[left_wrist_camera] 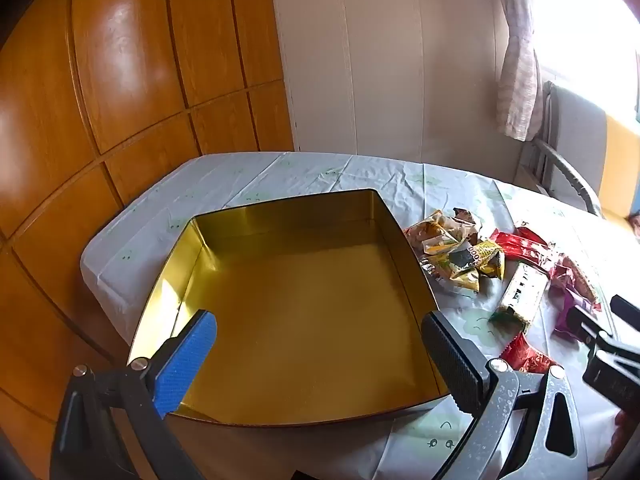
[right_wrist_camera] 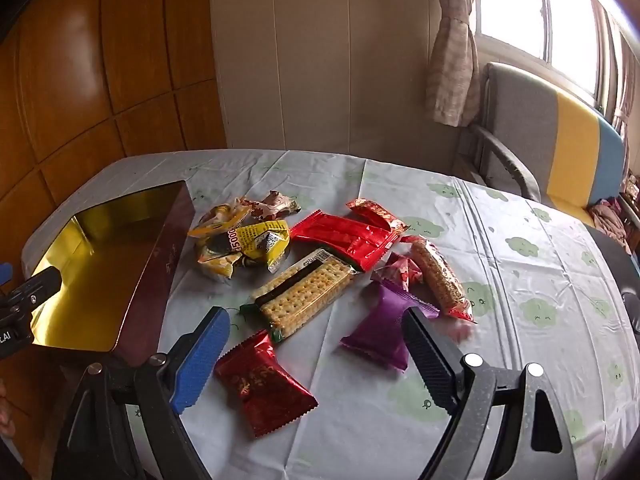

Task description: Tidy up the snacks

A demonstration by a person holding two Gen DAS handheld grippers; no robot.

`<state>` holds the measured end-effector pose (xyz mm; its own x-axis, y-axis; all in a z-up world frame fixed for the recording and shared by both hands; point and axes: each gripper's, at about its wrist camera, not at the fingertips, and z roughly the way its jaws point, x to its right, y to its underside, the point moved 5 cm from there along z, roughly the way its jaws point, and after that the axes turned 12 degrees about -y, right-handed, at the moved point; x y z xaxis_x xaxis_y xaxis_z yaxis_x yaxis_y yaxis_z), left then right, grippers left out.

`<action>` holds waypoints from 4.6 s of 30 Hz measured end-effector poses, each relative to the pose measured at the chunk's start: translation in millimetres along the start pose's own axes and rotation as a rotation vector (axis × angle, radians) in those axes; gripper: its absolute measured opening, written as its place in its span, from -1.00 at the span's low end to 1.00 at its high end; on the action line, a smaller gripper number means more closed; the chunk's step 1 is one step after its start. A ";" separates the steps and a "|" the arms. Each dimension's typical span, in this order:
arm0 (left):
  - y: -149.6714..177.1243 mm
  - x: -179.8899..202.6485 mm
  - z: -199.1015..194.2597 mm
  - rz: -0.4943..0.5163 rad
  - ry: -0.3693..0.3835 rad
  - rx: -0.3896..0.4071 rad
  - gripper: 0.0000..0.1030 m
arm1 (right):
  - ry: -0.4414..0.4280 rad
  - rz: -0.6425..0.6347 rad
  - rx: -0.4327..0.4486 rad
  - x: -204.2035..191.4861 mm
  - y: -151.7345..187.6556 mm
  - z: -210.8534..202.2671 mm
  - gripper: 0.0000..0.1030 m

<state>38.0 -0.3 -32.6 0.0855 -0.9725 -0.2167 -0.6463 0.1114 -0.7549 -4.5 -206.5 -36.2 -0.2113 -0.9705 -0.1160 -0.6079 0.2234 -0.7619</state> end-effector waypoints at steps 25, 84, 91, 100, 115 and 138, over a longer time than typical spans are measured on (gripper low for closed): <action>7.6 24.4 -16.5 0.073 0.049 0.028 0.99 | 0.034 0.014 0.049 5.2 0.8 -20.6 0.73; 23.9 142.3 -39.2 0.339 0.564 -0.189 0.70 | 0.156 0.082 0.043 128.0 -13.6 -52.3 0.73; 45.8 169.0 -24.5 0.345 0.634 -0.358 0.24 | 0.194 0.043 0.016 164.2 -21.6 -48.4 0.73; 59.7 190.2 5.8 0.253 0.618 -0.560 0.22 | 0.159 0.096 0.000 179.3 -10.9 -40.6 0.73; 40.4 169.1 28.2 -0.036 0.569 -0.611 0.55 | 0.075 0.089 -0.038 159.8 -3.2 -30.7 0.73; 28.5 184.1 33.9 0.231 0.451 -0.418 -0.45 | -0.106 0.271 -0.118 128.1 22.1 2.4 0.72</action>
<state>61.0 -169.2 -114.9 -0.3585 -0.9335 0.0047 -0.8580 0.3275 -0.3958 -43.1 -326.1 -69.5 -0.3003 -0.8769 -0.3753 -0.6262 0.4780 -0.6159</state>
